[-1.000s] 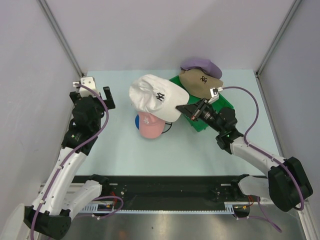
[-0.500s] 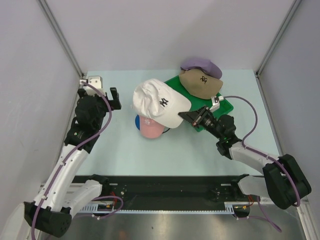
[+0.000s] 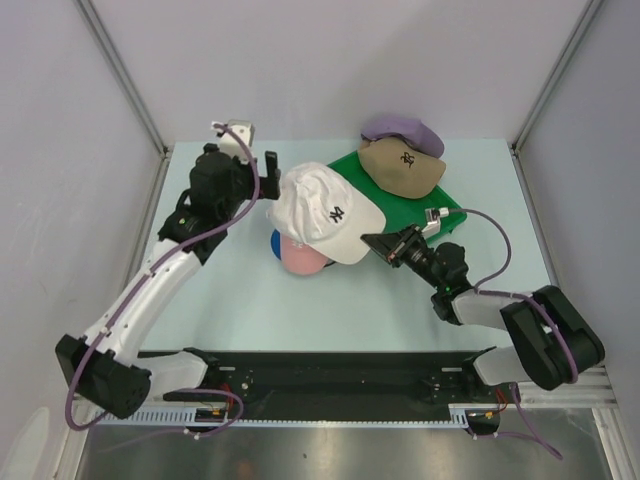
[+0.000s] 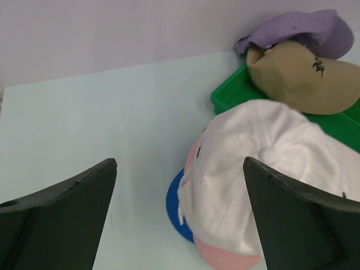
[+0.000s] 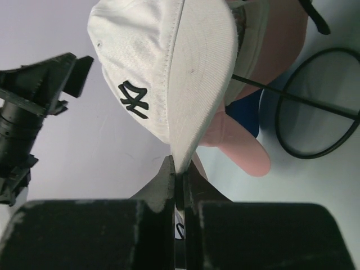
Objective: Stack the hats
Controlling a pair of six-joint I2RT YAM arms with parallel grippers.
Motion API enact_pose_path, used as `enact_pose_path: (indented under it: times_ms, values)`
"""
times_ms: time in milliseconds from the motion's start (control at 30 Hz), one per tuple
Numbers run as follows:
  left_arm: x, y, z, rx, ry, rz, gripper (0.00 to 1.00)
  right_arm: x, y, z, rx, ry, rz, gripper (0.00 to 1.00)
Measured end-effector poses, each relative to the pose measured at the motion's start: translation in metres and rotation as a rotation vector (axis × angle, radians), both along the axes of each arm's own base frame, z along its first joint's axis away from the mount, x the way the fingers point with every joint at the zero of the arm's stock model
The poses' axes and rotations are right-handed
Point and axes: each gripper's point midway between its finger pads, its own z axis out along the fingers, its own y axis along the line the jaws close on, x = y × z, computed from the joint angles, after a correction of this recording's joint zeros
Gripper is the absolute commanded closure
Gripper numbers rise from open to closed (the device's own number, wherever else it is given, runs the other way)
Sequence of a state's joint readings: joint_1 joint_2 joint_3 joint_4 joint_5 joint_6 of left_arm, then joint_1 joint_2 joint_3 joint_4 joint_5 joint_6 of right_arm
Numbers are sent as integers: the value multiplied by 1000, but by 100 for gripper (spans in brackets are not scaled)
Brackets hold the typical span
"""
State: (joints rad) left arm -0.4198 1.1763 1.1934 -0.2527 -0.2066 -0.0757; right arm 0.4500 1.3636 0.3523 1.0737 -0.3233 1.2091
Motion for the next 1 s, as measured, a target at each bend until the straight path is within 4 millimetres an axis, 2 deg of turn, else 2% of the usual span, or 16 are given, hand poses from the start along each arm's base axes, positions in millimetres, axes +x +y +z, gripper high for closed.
enact_pose_path:
  times_ms: [100, 233, 333, 433, 533, 767, 1000]
  values:
    - [15, -24, 9, 4, -1, -42, 0, 3, -3, -12, 19, 21, -17, 100]
    - [34, -45, 8, 13, 19, -74, 0, 9, -1, -26, 56, 41, -22, 100]
    - [43, -59, -7, 32, 52, -105, 0, 16, 3, -44, 73, 79, -21, 100]
    - [48, -71, -35, 62, 113, -138, 0, 20, 8, -56, 86, 100, -25, 100]
    - [52, -78, -53, 78, 151, -149, 0, 20, 13, -55, 92, 89, -38, 100]
    - [55, -77, -53, 81, 147, -140, 0, 23, 20, -52, 61, 63, -90, 100]
    - [64, -66, -51, 101, 129, -59, 0, 31, 42, -49, 0, 45, -136, 100]
